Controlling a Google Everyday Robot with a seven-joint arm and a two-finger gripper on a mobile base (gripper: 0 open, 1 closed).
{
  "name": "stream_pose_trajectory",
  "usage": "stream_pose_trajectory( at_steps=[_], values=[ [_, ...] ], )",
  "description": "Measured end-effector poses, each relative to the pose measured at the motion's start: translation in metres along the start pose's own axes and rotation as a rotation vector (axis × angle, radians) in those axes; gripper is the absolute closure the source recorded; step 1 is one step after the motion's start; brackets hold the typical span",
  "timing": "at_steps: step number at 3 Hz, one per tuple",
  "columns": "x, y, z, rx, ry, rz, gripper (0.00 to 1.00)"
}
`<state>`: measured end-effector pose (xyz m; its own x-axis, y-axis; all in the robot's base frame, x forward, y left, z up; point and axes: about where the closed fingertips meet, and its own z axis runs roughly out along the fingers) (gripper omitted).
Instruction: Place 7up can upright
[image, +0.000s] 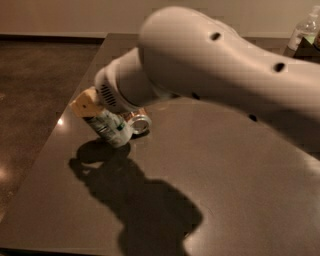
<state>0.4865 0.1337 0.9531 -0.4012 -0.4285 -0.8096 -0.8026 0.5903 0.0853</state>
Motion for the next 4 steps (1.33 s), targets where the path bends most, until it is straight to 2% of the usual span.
stream_pose_trajectory(
  at_steps=[1,2,3,4],
  values=[
    [0.026,-0.033,-0.015,0.051,-0.127,0.073,1.0],
    [0.02,-0.023,-0.009,-0.013,-0.224,0.123,1.0],
    [0.024,-0.038,-0.007,-0.117,-0.384,0.277,1.0],
    [0.044,-0.041,-0.022,-0.178,-0.528,0.388,1.0]
  ],
)
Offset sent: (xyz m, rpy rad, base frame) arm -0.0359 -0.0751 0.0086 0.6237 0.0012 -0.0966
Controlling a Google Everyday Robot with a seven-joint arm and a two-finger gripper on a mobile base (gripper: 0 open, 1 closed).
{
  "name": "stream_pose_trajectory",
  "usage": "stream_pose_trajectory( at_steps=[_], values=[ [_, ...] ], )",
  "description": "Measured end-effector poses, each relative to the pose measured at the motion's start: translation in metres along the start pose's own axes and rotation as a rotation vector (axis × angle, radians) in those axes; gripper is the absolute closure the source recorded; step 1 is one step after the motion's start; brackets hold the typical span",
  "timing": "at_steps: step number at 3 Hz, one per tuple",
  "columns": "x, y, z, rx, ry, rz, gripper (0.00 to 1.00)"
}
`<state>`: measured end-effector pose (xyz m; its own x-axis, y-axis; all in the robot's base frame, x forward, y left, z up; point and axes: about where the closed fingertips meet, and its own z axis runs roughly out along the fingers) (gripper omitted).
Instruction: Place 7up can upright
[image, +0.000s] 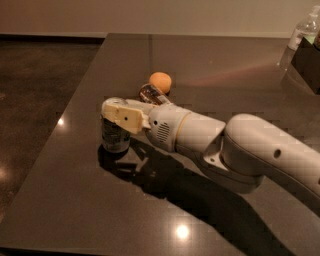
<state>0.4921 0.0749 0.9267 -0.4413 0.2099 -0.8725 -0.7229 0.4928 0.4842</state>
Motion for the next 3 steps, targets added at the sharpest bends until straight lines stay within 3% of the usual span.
stream_pose_trajectory(
  at_steps=[1,2,3],
  values=[
    [0.0,-0.004,-0.031,-0.007,-0.127,0.02,1.0],
    [-0.016,0.019,-0.05,-0.02,-0.205,-0.037,0.87],
    [-0.027,0.036,-0.058,-0.018,-0.232,-0.093,0.63]
  ],
)
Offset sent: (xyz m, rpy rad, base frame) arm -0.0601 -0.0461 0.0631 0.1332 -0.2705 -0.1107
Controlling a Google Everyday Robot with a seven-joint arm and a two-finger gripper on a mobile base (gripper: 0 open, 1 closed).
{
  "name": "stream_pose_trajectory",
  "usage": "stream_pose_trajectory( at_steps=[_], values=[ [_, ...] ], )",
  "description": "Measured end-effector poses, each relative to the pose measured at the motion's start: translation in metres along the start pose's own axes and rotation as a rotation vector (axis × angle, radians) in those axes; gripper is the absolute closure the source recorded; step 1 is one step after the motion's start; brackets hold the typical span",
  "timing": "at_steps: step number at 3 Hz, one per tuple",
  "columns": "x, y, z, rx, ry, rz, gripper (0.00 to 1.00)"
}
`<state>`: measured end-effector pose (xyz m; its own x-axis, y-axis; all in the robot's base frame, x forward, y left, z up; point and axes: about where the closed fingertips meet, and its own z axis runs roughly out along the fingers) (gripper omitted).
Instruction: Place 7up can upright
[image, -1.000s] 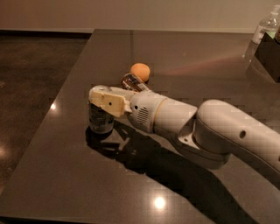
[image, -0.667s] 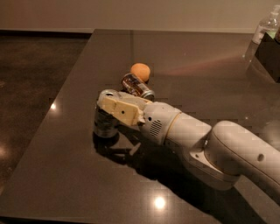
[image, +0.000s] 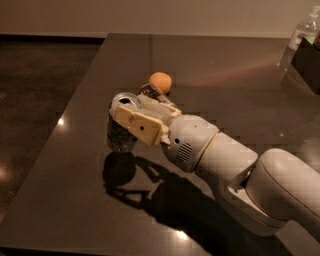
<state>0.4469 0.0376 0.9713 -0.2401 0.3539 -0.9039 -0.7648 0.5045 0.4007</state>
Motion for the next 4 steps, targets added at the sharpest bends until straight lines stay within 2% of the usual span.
stream_pose_trajectory(
  at_steps=[1,2,3,4],
  values=[
    [-0.009,0.006,0.001,0.008,0.027,-0.03,0.4],
    [0.003,0.002,0.012,0.058,0.154,-0.047,0.1],
    [0.023,-0.005,0.019,0.092,0.244,-0.032,0.0],
    [0.026,-0.005,0.02,0.096,0.251,-0.031,0.0]
  ],
)
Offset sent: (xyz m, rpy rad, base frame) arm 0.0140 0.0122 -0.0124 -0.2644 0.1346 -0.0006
